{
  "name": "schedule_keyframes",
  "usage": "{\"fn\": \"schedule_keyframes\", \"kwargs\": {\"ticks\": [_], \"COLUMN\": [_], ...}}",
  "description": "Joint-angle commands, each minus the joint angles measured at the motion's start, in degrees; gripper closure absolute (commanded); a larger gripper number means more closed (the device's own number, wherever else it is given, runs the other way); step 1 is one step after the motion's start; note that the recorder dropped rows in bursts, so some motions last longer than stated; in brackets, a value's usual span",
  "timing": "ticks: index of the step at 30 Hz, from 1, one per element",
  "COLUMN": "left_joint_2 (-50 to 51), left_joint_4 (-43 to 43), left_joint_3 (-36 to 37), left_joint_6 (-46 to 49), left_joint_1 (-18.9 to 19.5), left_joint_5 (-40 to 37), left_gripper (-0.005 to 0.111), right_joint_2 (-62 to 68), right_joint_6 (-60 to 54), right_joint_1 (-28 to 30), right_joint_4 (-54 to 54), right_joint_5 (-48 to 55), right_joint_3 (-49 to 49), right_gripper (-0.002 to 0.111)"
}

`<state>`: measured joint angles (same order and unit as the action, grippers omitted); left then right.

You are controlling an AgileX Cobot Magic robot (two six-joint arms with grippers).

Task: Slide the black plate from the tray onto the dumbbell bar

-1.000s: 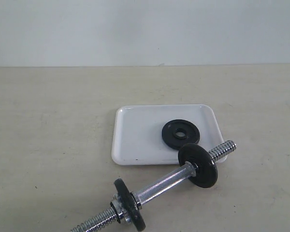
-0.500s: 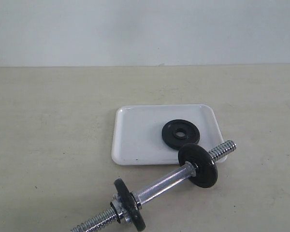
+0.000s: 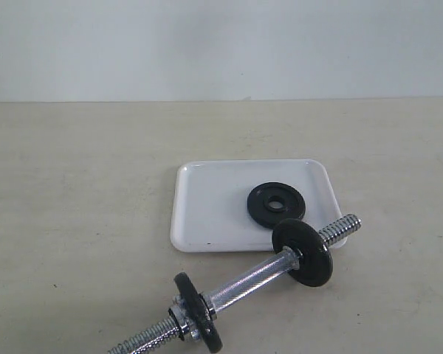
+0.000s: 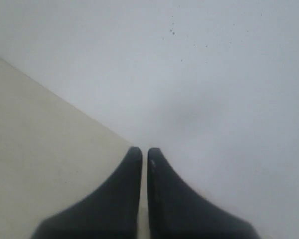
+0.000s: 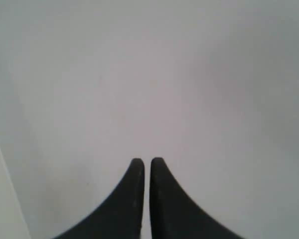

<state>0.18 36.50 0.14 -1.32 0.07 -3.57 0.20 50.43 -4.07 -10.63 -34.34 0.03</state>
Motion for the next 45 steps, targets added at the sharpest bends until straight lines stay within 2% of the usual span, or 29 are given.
{"fn": "schedule_keyframes", "kwargs": {"ticks": [1,13,19,22,24,26,28,30,33,35,39,42,45], "left_joint_2": [-0.18,-0.18,-0.18,-0.18,-0.18,-0.18,0.58,4.17,11.81,18.23,30.04,37.32,43.82], "left_joint_4": [1.65,1.65,1.34,-7.31,-14.26,-14.44,-10.9,-2.55,9.14,12.78,12.3,12.12,10.61], "left_joint_3": [-0.14,-0.14,-1.13,-7.61,-14.66,-22.26,-29.25,-36.81,-46.26,-51.89,-60.31,-64.27,-65.54], "left_joint_6": [-0.42,-0.3,-2.72,-0.88,4.51,12.65,21.62,35.64,50.85,51.75,50.91,52.86,54.86], "left_joint_1": [0.16,0.16,-0.13,-0.61,-0.9,-0.99,-0.99,-0.99,-0.85,-0.13,1.7,2.23,2.04], "left_joint_5": [5.79,9.41,8.75,2.09,-5.35,-12.29,-18.54,-27.61,-41.96,-48.59,-55.82,-57.56,-56.73], "left_gripper": [0.102,0.102,0.102,0.102,0.102,0.102,0.102,0.102,0.102,0.102,0.102,0.102,0.102], "right_joint_2": [-0.2,-0.2,-0.2,-0.2,-0.2,-0.2,-0.2,1.63,5.35,7.58,11.71,14.6,16.96], "right_joint_6": [7.73,8.15,8.77,5.52,4.15,5.43,7.78,9.95,10.5,11.32,19.36,24.69,28.57], "right_joint_1": [0.08,0.08,0.08,0.08,0.08,0.08,0.08,0.08,0.08,0.08,0.08,0.08,0.08], "right_joint_4": [-8.47,4.54,1.88,-3.3,-12.01,-24.97,-33.57,-37.66,-42.1,-45.04,-54.23,-62.55,-66.14], "right_joint_5": [-2.5,-6.82,-9.0,-5.94,0.09,6.76,10.79,13.8,14.43,14.01,13.51,9.81,6.21], "right_joint_3": [-0.03,-0.03,-0.03,-0.96,-4.43,-9.34,-13.44,-17.44,-22.09,-24.08,-26.53,-26.8,-26.8], "right_gripper": [0.107,0.107,0.107,0.107,0.107,0.107,0.107,0.107,0.107,0.107,0.107,0.107,0.107]}}
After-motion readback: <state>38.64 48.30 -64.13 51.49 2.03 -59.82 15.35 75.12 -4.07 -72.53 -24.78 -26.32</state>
